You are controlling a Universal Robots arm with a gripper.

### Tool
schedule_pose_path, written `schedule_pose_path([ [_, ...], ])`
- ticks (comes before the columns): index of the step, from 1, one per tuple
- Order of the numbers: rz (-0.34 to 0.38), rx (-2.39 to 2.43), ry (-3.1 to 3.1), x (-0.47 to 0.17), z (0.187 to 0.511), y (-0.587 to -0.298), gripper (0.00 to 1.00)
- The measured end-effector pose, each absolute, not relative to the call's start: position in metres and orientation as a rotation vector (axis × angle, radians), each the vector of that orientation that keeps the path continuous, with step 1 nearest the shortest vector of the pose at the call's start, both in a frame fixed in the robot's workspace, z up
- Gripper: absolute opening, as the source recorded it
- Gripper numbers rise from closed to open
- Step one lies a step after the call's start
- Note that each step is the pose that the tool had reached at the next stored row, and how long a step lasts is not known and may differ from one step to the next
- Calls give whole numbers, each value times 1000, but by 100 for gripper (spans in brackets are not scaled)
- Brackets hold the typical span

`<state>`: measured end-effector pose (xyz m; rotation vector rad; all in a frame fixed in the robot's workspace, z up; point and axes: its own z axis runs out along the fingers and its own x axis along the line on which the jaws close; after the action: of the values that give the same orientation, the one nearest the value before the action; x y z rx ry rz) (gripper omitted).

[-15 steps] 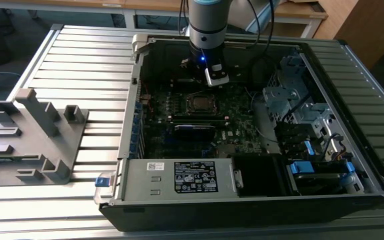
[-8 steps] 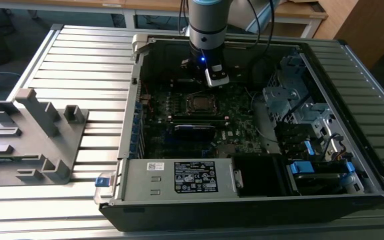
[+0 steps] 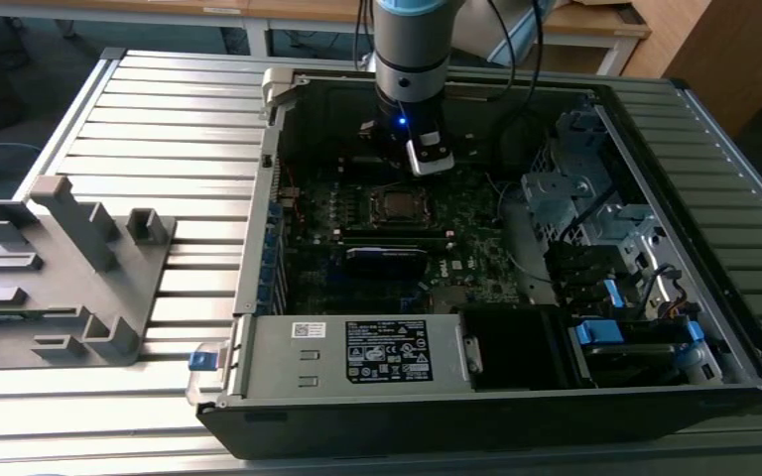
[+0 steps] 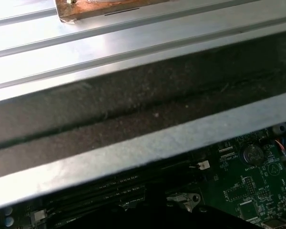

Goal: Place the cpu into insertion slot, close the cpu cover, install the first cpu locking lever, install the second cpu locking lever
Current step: 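Install the first cpu locking lever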

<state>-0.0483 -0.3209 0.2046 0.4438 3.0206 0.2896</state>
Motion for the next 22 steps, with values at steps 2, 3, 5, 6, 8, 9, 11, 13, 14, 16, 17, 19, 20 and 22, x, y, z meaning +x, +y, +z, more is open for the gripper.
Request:
schedule_pose_path([
  [2,289,443,3019,-48,204,-321,11],
  [3,288,443,3019,-48,204,-321,11],
  [5,288,443,3019,-48,204,-321,11],
  [6,288,443,3019,-48,204,-321,11],
  [8,287,444,3018,-48,204,-320,11],
  [9,286,445,3018,-48,204,-320,11],
  [11,285,447,3018,-48,203,-318,11],
  [13,284,448,3017,-48,203,-318,11],
  [14,284,449,3017,-48,203,-318,11],
  [16,281,448,3013,-48,203,-318,11],
  [17,281,446,3006,-48,202,-318,11],
  [19,280,442,2993,-49,201,-318,11],
  [20,280,441,2988,-49,201,-317,11],
  [22,280,439,2984,-49,201,-318,11],
])
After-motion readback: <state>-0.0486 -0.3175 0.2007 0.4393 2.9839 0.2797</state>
